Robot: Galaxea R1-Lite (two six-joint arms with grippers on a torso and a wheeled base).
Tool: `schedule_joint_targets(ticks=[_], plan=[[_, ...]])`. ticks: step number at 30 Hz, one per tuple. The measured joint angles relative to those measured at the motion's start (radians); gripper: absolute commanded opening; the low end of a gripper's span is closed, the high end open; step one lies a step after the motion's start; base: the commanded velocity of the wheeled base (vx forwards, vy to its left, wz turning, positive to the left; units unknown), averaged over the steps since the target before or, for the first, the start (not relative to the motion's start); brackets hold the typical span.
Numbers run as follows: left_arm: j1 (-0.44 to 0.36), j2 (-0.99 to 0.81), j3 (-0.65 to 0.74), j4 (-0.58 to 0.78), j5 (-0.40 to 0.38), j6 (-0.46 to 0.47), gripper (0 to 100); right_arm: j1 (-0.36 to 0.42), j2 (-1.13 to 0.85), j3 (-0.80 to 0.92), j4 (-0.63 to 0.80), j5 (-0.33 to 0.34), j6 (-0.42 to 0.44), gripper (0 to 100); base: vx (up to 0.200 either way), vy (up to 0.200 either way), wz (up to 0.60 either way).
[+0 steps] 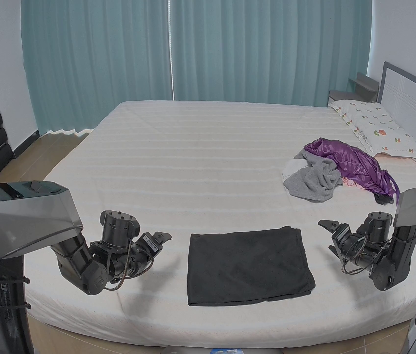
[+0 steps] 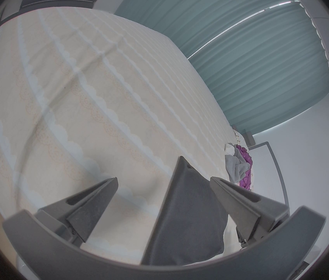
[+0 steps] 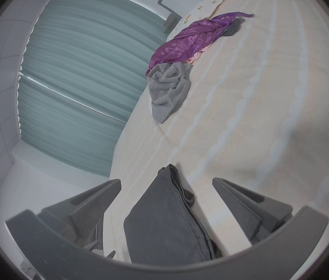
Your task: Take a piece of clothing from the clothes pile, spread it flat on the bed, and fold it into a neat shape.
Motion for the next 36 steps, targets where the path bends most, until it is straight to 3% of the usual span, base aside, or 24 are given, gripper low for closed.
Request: schedule_joint_targets(ticks=[11,17,26,36], plan=[[-0.018,-0.005,0.007,-0.001,0.000,0.009,100,-0.011,0.034,0.074,-0.076,0.002,0.028,100,0.000,-0.200,0.00],[-0.031,-0.002,0.007,-0.009,0.005,0.057,100,-0.005,0.045,0.085,-0.081,0.001,0.027,100,0.000,0.000,0.00],[-0.047,0.062,-0.018,-0.073,0.059,0.227,100,0.003,0.057,0.092,-0.081,-0.002,0.017,100,0.000,0.000,0.00],[-0.063,0.124,-0.029,-0.089,0.096,0.279,100,0.010,0.066,0.093,-0.081,-0.004,0.015,100,0.000,0.000,0.00]])
